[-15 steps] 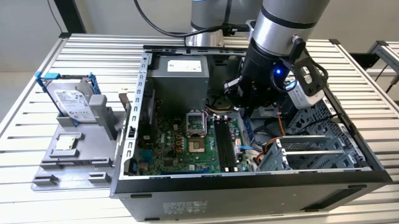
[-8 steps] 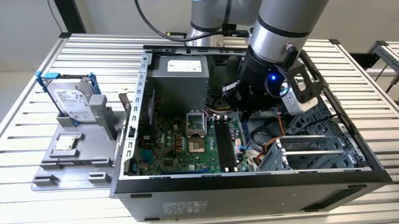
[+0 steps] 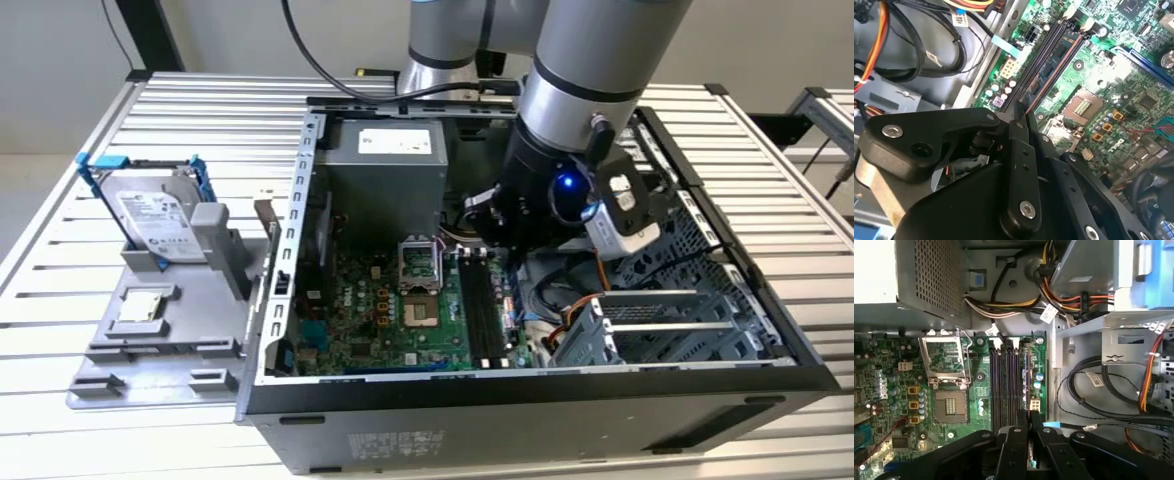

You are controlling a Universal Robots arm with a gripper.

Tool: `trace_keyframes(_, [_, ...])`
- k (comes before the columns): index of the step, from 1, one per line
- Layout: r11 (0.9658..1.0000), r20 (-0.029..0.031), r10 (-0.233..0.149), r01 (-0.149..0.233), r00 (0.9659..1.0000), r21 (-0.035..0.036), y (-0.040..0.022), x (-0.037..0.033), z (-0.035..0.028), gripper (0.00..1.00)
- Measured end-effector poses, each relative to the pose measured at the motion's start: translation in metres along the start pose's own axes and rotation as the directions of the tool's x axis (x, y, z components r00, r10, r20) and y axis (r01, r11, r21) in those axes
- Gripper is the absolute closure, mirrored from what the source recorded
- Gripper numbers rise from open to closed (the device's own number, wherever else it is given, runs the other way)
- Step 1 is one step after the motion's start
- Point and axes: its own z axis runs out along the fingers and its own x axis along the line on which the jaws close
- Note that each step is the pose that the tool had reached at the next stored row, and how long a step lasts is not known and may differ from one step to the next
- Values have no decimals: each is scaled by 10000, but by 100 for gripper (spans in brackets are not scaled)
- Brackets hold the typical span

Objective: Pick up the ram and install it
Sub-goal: 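Insert the ram into the slot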

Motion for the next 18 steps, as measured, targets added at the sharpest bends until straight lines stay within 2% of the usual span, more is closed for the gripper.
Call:
trace_keyframes(16, [10000, 0, -23, 23, 10000, 0, -14, 5, 291, 100])
trace_keyframes(18, [10000, -20, -24, 24, 10000, 12, -15, 5, 309, 100])
